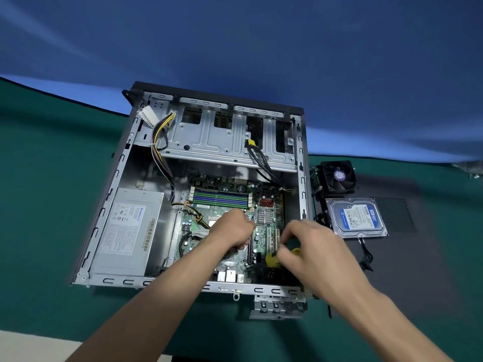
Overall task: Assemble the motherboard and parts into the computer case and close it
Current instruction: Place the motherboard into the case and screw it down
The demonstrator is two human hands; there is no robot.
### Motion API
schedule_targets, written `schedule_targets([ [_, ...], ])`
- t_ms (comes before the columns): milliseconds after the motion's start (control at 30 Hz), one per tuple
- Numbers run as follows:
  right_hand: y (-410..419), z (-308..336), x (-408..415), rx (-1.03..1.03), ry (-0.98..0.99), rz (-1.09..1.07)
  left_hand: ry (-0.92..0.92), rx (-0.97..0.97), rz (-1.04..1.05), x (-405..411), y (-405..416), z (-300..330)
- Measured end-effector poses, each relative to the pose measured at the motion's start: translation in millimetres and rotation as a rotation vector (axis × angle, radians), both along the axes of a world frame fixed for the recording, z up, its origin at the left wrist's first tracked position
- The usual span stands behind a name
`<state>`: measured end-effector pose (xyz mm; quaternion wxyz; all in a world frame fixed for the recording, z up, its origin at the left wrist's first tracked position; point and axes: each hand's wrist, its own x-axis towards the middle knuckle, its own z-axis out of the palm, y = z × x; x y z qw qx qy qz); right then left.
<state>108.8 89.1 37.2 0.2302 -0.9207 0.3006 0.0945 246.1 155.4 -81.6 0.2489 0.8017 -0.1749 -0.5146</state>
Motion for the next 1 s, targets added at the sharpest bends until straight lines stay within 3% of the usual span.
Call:
schedule_targets([
  [167,-25.4,6.4,-10.9,-0.076,-0.081,-0.149,0.021,-0.023,0.003,-1.9,0.4,0.5],
  [300,-40.4,5.5,-22.8,0.072,-0.075,-0.280,-0.032,-0.095,0.009,-9.3,-0.7,7.1],
  [467,-48.0,10.4,-35.0,0.122,0.103,-0.052,-0.342,-0.189,0.114,-18.8,-2.5,25.2],
  [633,-44.8,-1.7,-29.1,-0.013,0.259,0.138,-0.481,-0.264,0.149,-34.9,-7.0,48.1],
  [867,-70.2,-31.6,-42.3,0.133,0.112,-0.036,-1.030,-0.512,0.131,-63.9,-13.5,81.9],
  [1000,-93.6,-58.1,-60.4,0.277,0.046,-0.259,-1.021,-0.582,0.028,-78.4,-26.2,82.0],
])
